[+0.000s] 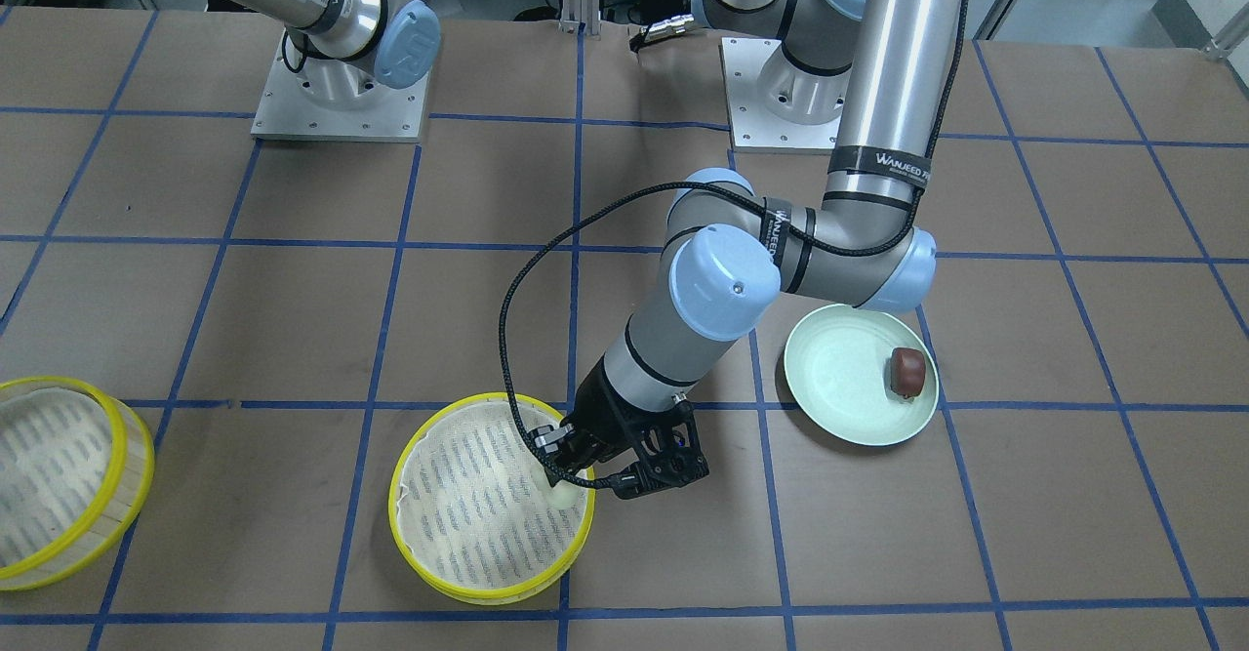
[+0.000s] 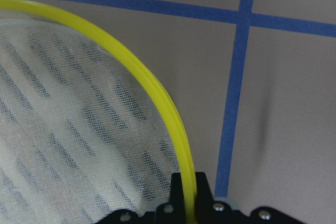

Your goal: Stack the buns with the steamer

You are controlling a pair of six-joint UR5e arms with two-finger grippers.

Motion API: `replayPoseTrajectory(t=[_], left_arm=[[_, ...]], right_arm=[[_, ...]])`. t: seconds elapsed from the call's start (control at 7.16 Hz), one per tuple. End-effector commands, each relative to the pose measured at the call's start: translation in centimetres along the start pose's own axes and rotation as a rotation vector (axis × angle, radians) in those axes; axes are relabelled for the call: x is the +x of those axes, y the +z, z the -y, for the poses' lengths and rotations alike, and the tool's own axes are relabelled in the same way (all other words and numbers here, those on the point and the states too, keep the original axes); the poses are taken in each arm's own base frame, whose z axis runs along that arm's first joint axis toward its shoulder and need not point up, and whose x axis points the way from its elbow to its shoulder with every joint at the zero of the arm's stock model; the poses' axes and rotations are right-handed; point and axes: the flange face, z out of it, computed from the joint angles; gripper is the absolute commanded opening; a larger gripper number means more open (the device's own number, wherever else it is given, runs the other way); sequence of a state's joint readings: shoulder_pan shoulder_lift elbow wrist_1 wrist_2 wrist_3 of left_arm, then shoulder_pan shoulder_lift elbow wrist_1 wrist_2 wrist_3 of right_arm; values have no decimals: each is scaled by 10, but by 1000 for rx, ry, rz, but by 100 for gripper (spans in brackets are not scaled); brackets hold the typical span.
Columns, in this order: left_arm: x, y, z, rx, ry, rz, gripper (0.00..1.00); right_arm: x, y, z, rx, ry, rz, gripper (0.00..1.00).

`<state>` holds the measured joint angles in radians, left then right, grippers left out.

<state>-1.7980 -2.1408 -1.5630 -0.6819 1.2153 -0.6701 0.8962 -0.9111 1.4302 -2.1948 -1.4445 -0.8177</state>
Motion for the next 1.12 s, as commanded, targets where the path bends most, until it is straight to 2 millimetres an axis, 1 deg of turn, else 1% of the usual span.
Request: replayPoseTrajectory(t=[0.0,0.14,0.28,0.42,0.56,0.7,0.84,0.98], left_arm=[[-7,21,-6,-30,-7,22,6],[-7,21,-6,-30,-1,22,26],[-3,17,-4,-22,-9,17,99],[-3,16,-5,-29,-11,21,100],[-6,21,-6,-49,-15,39,100],[-7,21,-5,-48,-13,48,100],[-10,16,-4,-47,-12,90,100],[-7,8,-5,-47,3,91,100]], right_arm=[[-2,-24,1,18,-15,-24,0],[-10,-53,-2,2,-9,-19,0],[-23,-75,1,-6,-6,-11,0],[-35,-81,3,-8,19,-7,0],[-64,-94,16,-10,20,0,0],[-90,-111,20,-30,56,20,0],[-112,-121,25,-29,79,20,0],[-129,-130,30,-23,80,12,0]])
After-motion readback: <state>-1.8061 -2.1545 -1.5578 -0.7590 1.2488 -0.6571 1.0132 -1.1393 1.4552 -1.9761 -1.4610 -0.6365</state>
